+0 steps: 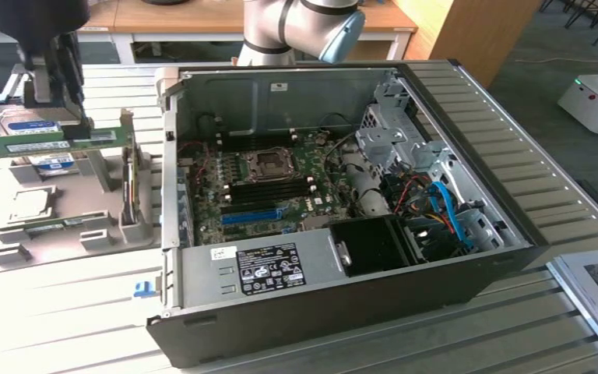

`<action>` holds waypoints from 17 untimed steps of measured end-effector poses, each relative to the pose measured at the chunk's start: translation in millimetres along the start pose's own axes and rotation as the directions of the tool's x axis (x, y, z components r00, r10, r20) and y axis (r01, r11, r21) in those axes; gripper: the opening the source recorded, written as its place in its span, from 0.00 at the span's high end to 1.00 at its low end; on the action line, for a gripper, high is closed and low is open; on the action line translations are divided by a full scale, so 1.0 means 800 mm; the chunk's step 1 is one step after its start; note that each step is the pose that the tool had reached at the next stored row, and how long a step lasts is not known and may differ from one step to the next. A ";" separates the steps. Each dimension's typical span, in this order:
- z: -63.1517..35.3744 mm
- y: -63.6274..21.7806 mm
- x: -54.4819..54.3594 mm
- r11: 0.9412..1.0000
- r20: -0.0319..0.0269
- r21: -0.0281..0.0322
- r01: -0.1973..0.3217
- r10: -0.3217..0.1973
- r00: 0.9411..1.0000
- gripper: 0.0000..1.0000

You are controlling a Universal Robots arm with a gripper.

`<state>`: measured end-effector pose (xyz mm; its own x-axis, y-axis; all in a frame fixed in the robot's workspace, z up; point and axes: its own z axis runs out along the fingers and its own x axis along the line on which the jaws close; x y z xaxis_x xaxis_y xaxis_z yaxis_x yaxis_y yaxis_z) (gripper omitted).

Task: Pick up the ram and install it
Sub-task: 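Pick up the ram and move it above insertion slot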

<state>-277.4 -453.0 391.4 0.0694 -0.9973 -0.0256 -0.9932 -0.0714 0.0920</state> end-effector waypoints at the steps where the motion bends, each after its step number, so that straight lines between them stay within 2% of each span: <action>1: 0.000 -0.004 0.000 1.000 0.000 -0.001 0.000 0.000 1.000 0.88; 17: -0.006 -0.063 0.004 1.000 0.000 -0.007 0.000 0.000 1.000 0.88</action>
<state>-226.3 -453.0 391.5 0.0693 -0.9973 -0.0259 -0.9925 -0.0715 0.0991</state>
